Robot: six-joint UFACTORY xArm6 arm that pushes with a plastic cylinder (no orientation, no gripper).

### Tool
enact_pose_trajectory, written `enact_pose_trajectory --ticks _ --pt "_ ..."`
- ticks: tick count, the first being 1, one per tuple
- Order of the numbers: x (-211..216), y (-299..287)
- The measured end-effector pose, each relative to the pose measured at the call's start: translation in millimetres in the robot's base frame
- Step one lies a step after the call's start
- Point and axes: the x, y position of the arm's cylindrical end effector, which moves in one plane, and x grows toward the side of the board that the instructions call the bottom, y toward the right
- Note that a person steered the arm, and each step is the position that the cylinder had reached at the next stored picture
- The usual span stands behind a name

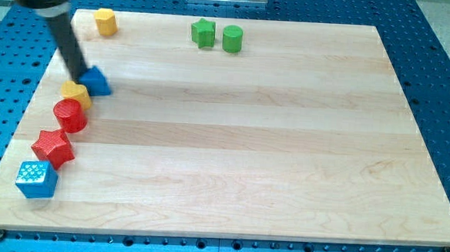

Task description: Push the red circle to the left

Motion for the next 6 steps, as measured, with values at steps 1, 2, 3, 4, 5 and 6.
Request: enact_pose_trajectory --ticks 1,2,3,4,5,6 --pt "8 73" --pt "45 77" --pt "49 56" --pt "64 45" --pt "72 34" --pt "90 10"
